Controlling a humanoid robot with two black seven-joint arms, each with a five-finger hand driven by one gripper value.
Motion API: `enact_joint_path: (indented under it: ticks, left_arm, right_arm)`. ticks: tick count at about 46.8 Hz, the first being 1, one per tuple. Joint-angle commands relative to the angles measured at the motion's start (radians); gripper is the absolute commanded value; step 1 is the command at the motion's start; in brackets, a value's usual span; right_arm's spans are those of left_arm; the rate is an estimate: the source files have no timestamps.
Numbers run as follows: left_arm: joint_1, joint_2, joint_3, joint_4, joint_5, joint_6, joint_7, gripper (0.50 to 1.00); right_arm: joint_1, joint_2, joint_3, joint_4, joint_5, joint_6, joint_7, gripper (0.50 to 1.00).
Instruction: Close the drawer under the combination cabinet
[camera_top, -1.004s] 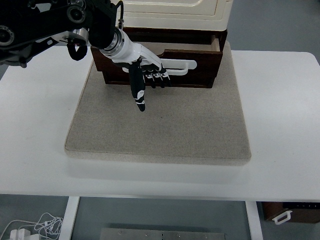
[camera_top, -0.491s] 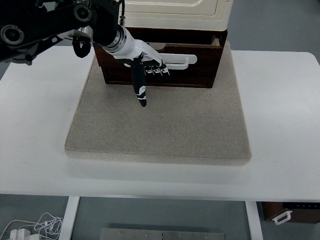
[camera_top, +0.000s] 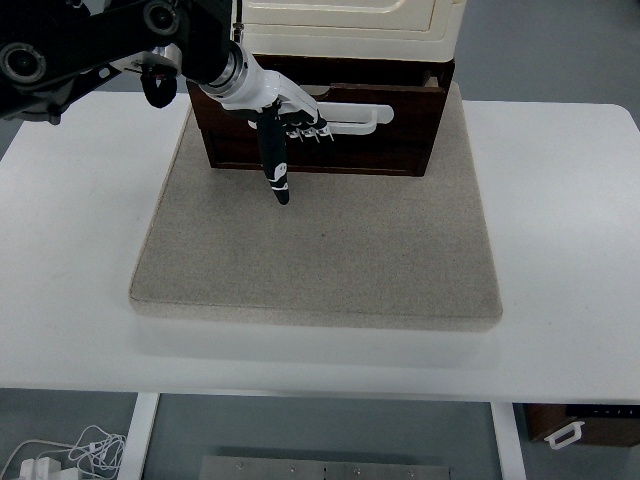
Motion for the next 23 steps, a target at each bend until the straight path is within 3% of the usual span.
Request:
enact_joint_path:
  ticks: [1, 23]
  left_arm:
    - [0.000, 0.000, -0.001, 0.000, 0.000, 0.000, 0.000, 1.000]
    - [0.000, -0.001, -0.010, 0.029, 0.024, 0.000, 0.000, 1.000]
  right_arm:
    - [0.000, 0.000, 0.000, 0.001, 0.000, 0.000, 0.001, 0.952]
    - [0.000, 0.000, 0.000, -0.001, 0.000, 0.000, 0.001, 0.952]
